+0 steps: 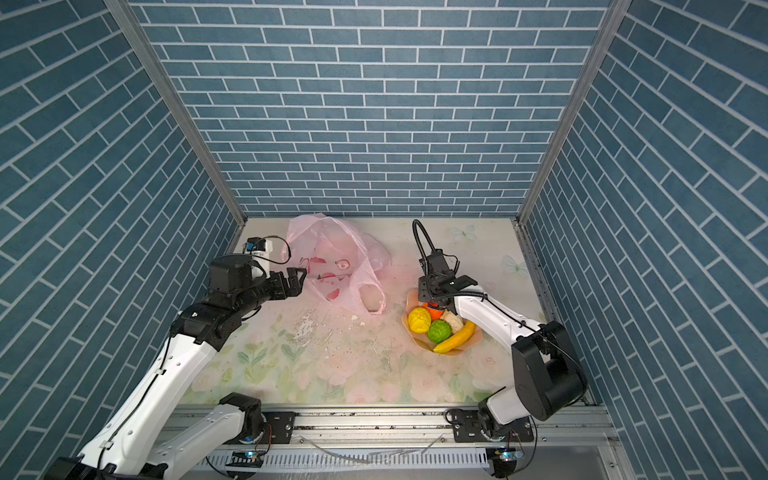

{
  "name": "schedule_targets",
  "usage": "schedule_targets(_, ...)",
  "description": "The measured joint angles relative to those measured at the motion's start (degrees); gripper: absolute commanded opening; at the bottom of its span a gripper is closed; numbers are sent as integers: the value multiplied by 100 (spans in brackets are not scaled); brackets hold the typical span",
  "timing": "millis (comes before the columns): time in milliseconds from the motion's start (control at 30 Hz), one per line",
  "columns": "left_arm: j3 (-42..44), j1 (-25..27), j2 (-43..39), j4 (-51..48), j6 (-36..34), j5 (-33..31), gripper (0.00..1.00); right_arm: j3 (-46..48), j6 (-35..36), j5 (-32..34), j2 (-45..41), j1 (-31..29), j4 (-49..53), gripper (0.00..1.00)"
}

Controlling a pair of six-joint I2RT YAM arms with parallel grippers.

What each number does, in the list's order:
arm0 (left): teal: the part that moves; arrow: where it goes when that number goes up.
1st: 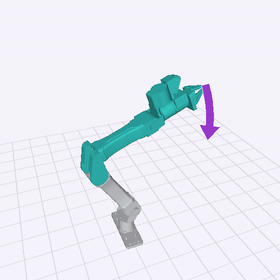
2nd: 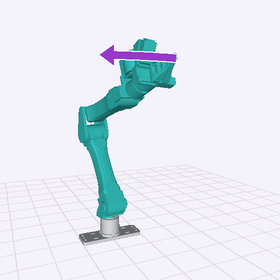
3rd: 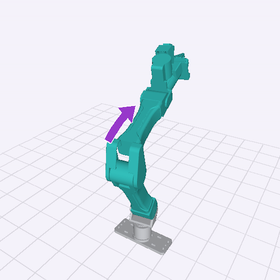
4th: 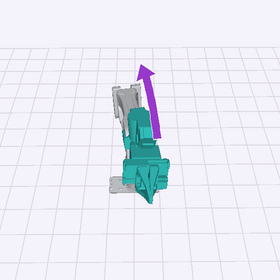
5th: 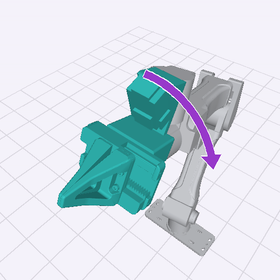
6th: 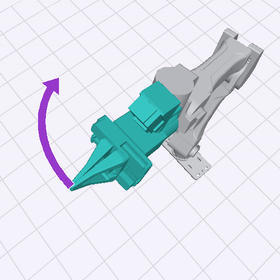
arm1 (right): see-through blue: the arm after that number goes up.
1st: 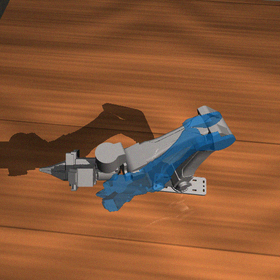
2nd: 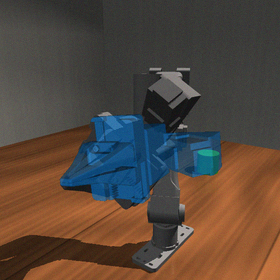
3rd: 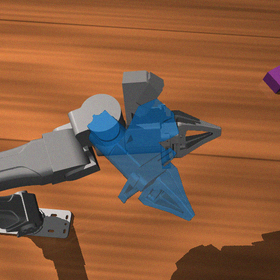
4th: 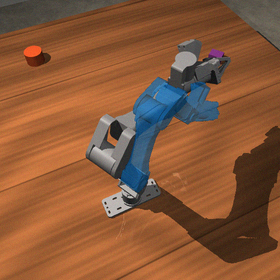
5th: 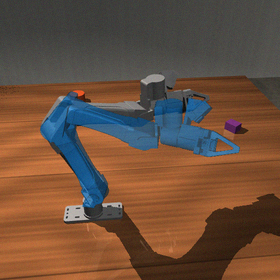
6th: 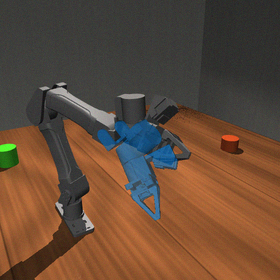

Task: Take the fake fruits out of the plastic bag
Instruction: 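Lower the red apple into the peach bowl with the right gripper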

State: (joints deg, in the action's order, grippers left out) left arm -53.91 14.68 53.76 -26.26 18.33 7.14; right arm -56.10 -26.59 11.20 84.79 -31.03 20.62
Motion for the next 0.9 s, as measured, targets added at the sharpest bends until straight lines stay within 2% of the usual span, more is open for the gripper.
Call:
schedule_targets(233,2,0,22,0,-9,2,99,-9,0,-79,144,46,-109,13)
schedule_targets(700,7,0,28,2,-17,7,99,-9,0,-142,160,61,-140,38)
schedule_targets(900,7,0,28,2,-20,24,99,-9,0,-140,160,61,-140,44)
